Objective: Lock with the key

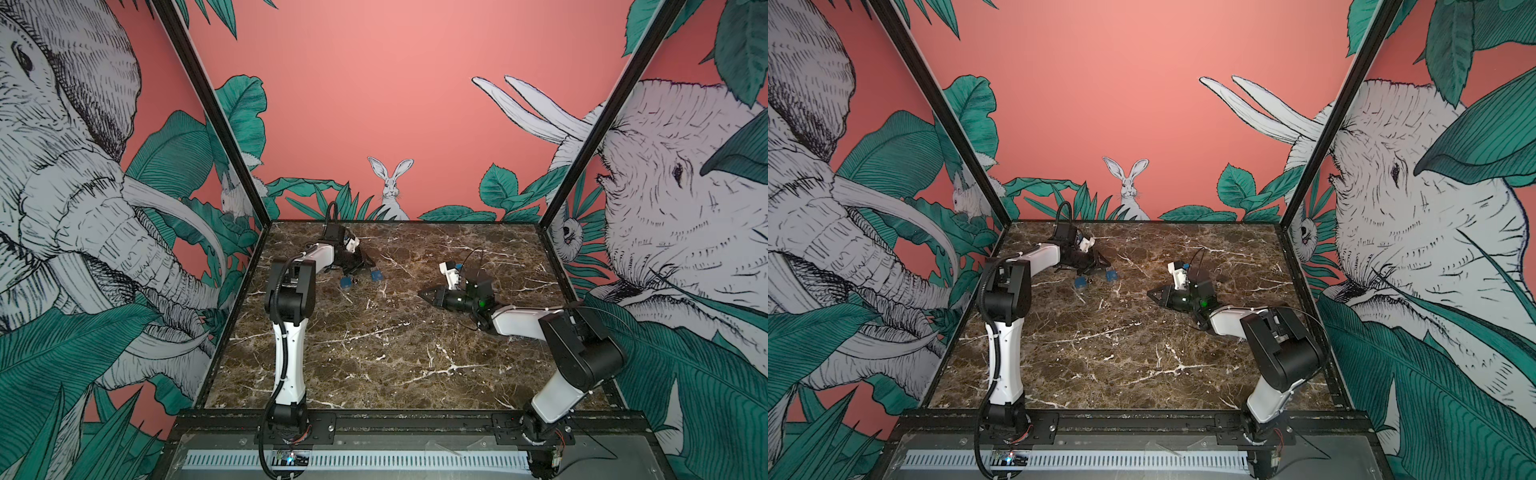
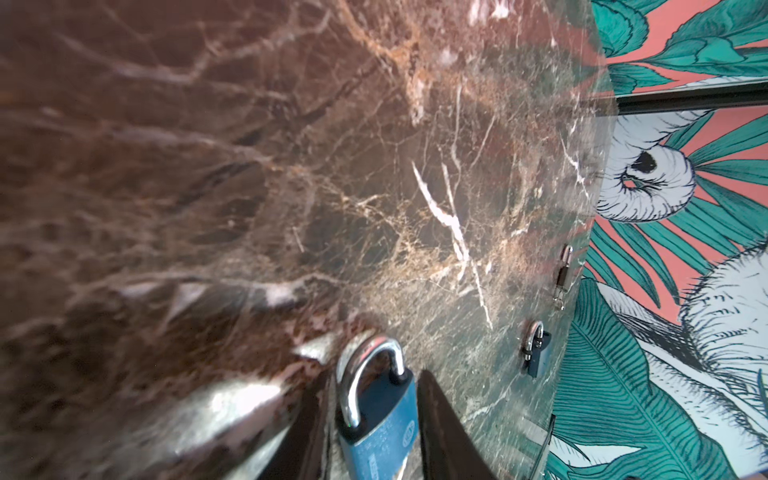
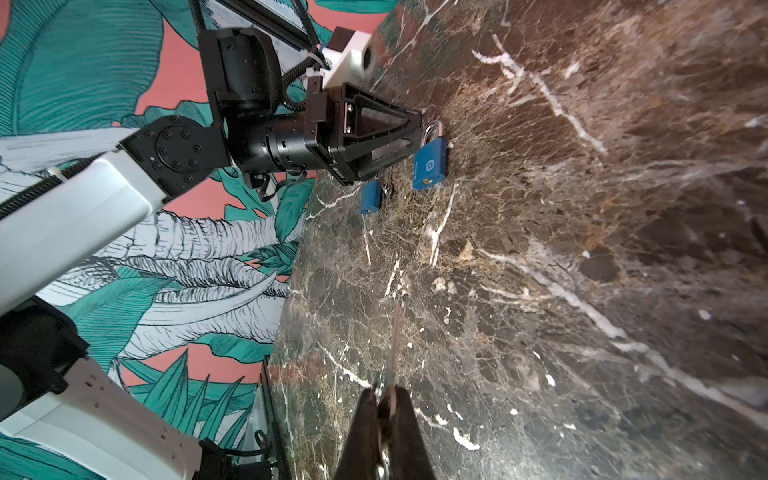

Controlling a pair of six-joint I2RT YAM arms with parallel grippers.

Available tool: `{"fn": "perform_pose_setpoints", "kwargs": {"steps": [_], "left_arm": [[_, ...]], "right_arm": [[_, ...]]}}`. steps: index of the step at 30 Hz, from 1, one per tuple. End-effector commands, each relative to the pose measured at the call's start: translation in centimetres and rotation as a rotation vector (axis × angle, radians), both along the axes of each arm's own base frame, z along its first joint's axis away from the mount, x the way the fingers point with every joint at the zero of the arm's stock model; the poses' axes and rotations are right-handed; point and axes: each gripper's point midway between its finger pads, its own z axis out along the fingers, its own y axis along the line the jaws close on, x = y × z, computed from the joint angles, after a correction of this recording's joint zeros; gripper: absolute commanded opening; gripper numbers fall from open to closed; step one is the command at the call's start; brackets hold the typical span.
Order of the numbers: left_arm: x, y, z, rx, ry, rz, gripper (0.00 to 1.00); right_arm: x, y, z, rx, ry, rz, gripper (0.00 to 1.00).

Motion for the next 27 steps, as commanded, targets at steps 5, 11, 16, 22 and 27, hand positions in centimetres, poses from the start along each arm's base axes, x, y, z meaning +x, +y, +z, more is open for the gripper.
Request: {"fn": "perform_pose_setpoints", "kwargs": {"steps": [5, 11, 16, 22, 27], "left_arm": [[0.7, 1.7, 4.2, 0.015, -0.069, 0.033, 0.37], [-0.2, 4.3, 9.9, 0.005, -0.218, 0.131, 0.37], [-2.5, 6.3, 14.1, 0.057, -0.297, 0.172, 0.37], [-6.4, 9.4, 19.0, 0.192, -0.399, 0.265, 0.37], [-10.8, 12.5, 22.5, 0.320, -0.476, 0.344, 0.43]], "right_arm": [[2.9, 1.2, -2.6, -0.148, 0.079, -0.117, 0.00], [5.0, 3.3, -3.4, -0.224, 0.122, -0.143, 0.00], [6.9, 4.6, -3.6, -0.250, 0.125, -0.134, 0.00], [9.4, 6.4, -4.1, -0.298, 0.127, -0.100, 0.00], [11.4, 7.8, -4.7, -0.336, 0.118, -0.071, 0.00]]}}
